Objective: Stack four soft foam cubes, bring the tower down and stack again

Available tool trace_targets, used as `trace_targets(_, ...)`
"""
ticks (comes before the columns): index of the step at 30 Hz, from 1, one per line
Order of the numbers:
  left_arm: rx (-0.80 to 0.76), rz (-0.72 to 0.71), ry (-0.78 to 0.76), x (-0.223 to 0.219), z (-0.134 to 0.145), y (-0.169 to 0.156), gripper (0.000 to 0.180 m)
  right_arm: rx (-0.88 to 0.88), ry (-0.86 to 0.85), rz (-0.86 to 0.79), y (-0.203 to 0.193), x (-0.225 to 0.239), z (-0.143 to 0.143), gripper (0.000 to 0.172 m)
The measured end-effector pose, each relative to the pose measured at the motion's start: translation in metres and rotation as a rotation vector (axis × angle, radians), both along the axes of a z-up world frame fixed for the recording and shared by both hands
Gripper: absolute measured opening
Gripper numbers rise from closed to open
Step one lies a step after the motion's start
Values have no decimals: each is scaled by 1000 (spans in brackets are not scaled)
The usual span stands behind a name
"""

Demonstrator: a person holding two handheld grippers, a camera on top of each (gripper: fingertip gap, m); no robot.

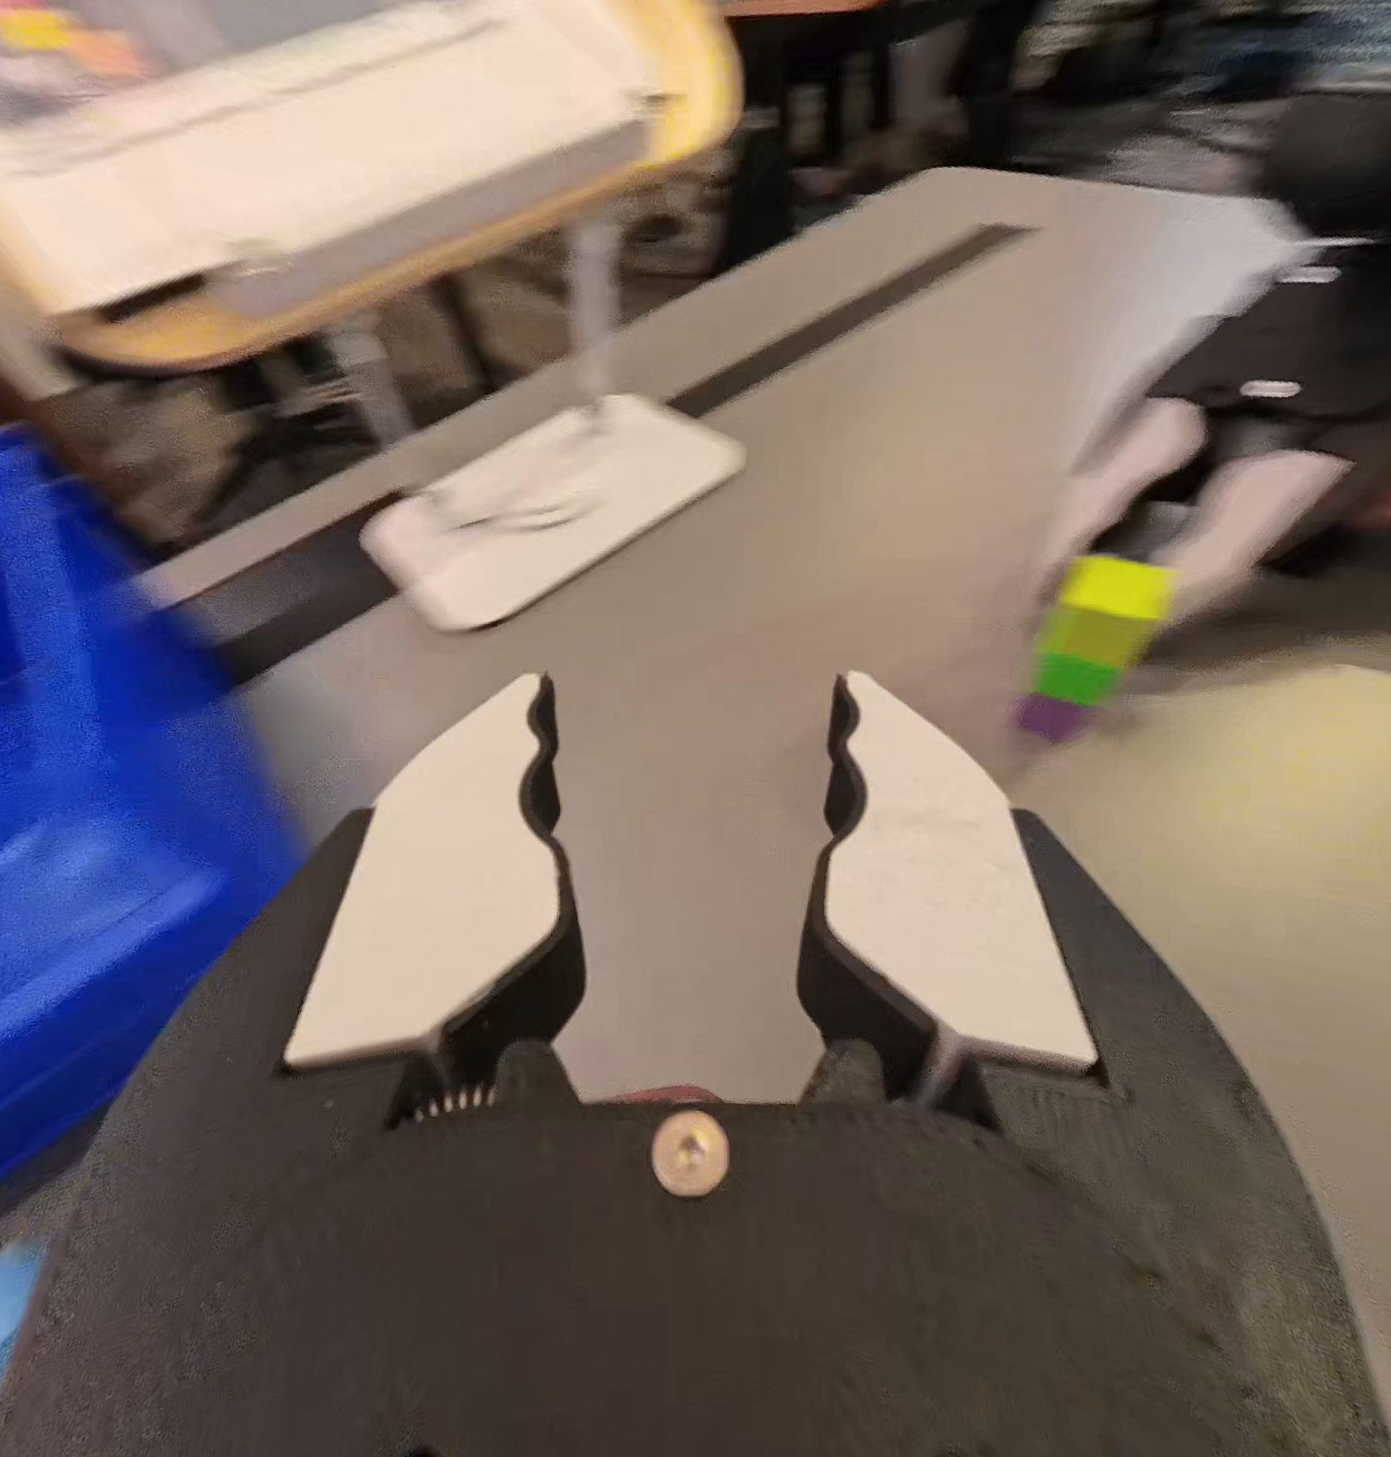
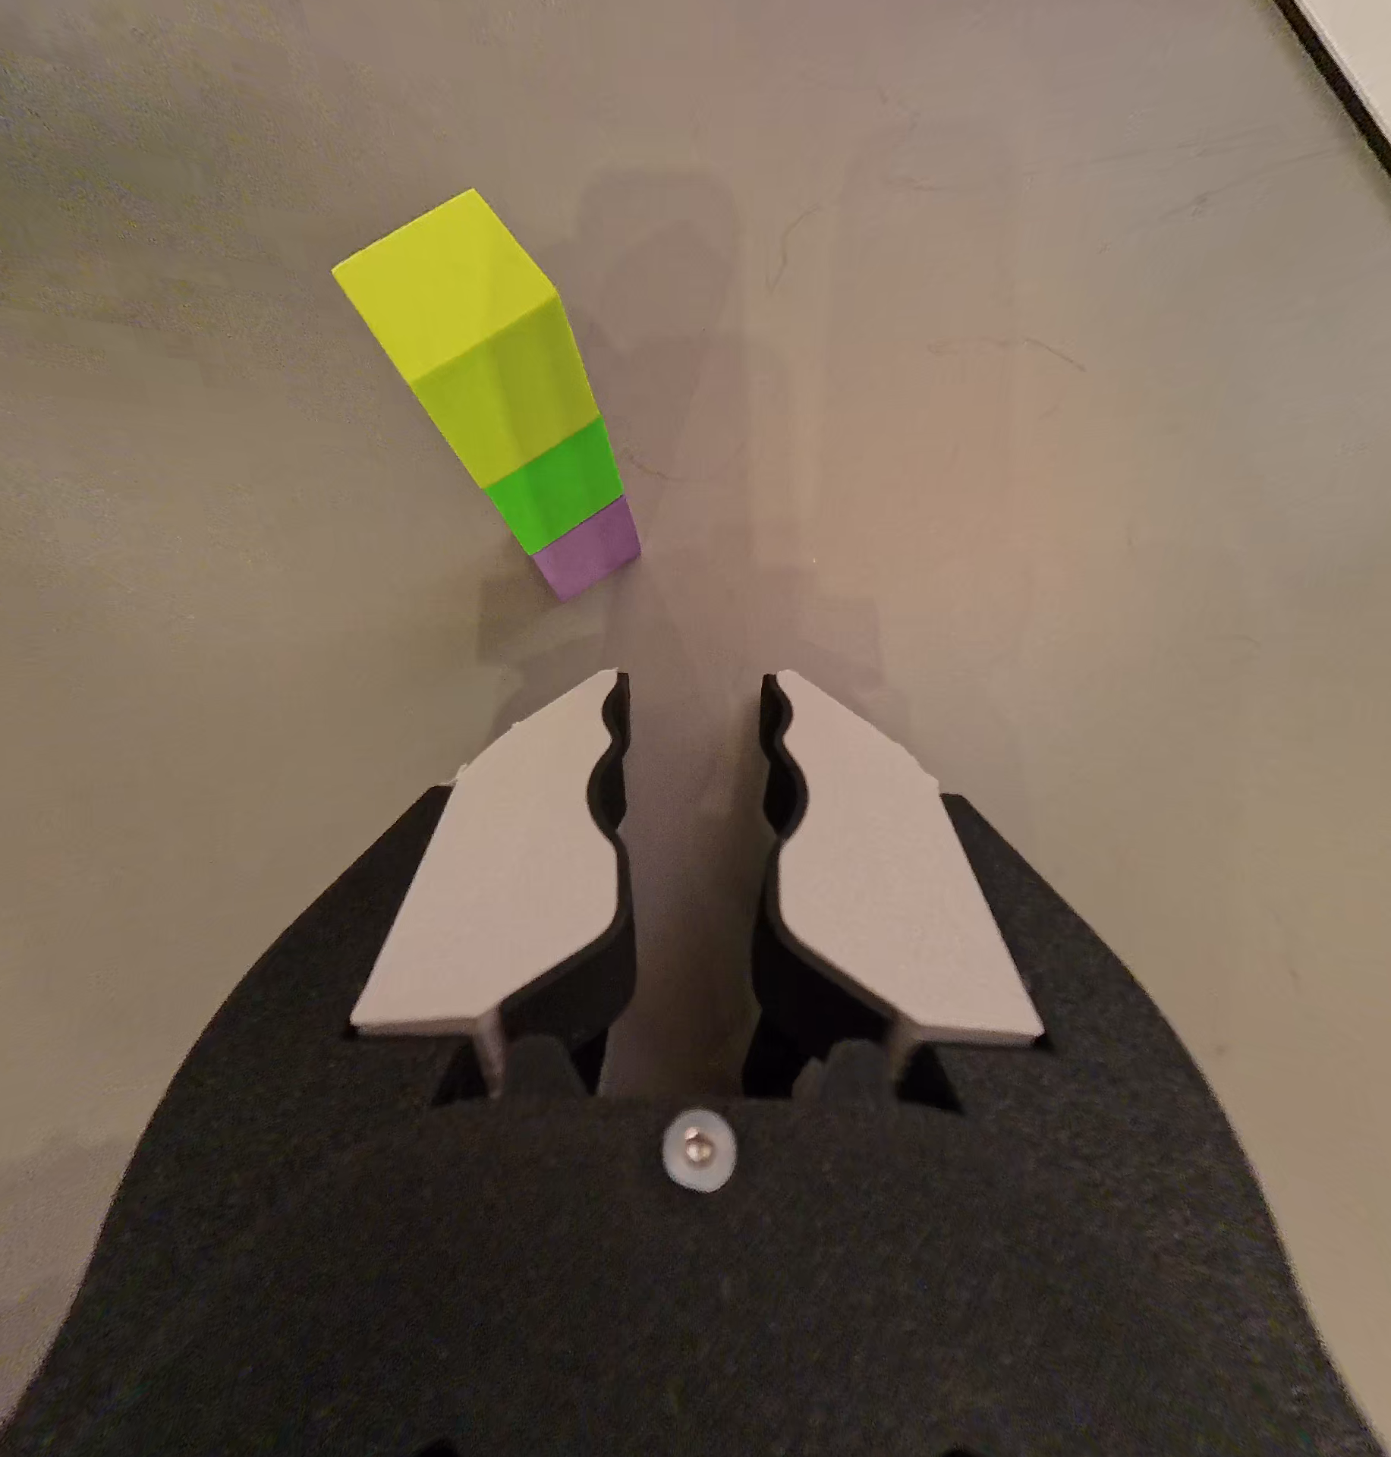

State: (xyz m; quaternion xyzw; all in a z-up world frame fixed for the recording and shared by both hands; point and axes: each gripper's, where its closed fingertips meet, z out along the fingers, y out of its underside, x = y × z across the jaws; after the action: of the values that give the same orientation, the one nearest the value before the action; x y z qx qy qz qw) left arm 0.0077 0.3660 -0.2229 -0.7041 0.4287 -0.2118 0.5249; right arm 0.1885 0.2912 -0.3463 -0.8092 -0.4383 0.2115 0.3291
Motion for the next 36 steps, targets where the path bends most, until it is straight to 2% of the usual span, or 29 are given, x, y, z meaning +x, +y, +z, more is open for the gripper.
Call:
trace_targets(2,-3,241,6,-68,2,35,57,0,1,-1,0,0,0,31)
trace_targets(5,-55,515,60,-154,-15,66,59,-3,1,-3,1,0,0,31)
trace_targets(9,-168,732,100,-222,-51,87,61,4,-8,-2,1,0,-1,31)
trace_targets(13,-296,819,102,-239,-87,98,66,3,-12,-2,1,0,-1,31)
trace_targets(20,-368,893,151,-249,-112,117,62,-1,-5,-1,1,0,-1,31)
trace_targets(22,-388,874,144,-246,-117,121,52,-2,-3,-1,1,0,-1,31)
trace_targets(25,-382,853,141,-244,-118,127,27,-2,0,-1,1,0,0,31)
trace_targets(28,-370,793,118,-235,-114,124,27,13,23,-5,2,0,4,31)
trace_targets(30,-349,685,87,-214,-104,112,27,41,39,-21,3,4,9,31)
trace_targets(31,-351,605,86,-199,-99,103,27,53,32,-29,3,9,10,31)
trace_targets(33,-283,321,0,-148,-73,76,27,71,14,-46,1,17,19,32)
trace_targets(36,-228,21,119,-86,-62,22,27,118,11,-61,-6,25,45,32)
